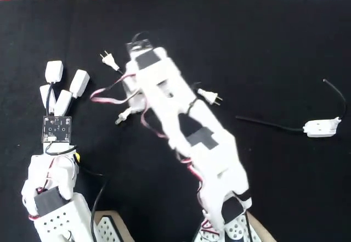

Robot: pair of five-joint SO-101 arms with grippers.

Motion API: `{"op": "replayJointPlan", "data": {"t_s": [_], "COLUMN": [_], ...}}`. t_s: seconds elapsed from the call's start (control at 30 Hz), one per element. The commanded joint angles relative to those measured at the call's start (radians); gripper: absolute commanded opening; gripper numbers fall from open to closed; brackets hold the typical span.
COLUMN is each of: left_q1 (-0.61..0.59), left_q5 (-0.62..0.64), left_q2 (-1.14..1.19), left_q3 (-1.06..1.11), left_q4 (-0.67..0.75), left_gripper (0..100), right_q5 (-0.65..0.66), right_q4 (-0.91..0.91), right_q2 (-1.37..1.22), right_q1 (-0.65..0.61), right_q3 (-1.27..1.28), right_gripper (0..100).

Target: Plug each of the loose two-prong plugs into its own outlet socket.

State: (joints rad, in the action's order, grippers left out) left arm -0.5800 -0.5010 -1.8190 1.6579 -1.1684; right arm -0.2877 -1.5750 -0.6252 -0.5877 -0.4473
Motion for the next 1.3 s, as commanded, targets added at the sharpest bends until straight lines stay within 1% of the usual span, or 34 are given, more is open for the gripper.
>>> {"op": "replayJointPlan", "data": {"t_s": [0.0,0.07,0.17,0.23,0.3,0.5,0.6,0.77,0.93,1.13,1.2,1.27], "left_q1": [-0.008,-0.008,-0.008,-0.008,-0.008,-0.01,-0.01,-0.01,-0.01,-0.01,-0.01,-0.01], "left_q5": [-0.006,-0.006,-0.006,-0.006,-0.006,-0.006,-0.006,-0.006,-0.006,-0.006,-0.006,-0.006], "left_q2": [-0.003,-0.003,-0.003,-0.003,-0.003,-0.003,-0.003,-0.003,-0.003,-0.003,-0.003,-0.003], "left_q3": [-0.01,-0.01,-0.01,-0.01,-0.01,-0.01,-0.01,-0.01,-0.01,-0.01,-0.008,-0.008], "left_q4": [0.015,0.015,0.015,0.015,0.015,0.015,0.015,0.015,0.015,0.015,0.015,0.015], "left_gripper": [19,19,19,19,19,19,19,19,19,19,19,19], "right_q5": [-0.124,-0.206,-0.305,-0.339,-0.356,-0.453,-0.52,-0.629,-0.684,-0.686,-0.681,-0.675], "right_q4": [0.077,0.098,0.127,0.127,0.127,0.207,0.272,0.318,0.313,0.287,0.233,0.175], "right_q2": [0.013,0.015,0.013,0.013,0.018,0.01,0.012,-0.002,-0.087,-0.12,-0.122,-0.127], "right_q1": [-0.074,-0.077,-0.087,-0.092,-0.095,-0.115,-0.126,-0.147,-0.144,-0.147,-0.146,-0.141], "right_q3": [-0.035,-0.044,-0.036,-0.036,-0.042,-0.028,-0.013,0.036,0.056,0.018,-0.024,-0.064], "right_gripper": [1.8,5.4,15.5,20.8,22.8,23.3,23.1,23.0,23.0,22.7,18.5,10.0]}}
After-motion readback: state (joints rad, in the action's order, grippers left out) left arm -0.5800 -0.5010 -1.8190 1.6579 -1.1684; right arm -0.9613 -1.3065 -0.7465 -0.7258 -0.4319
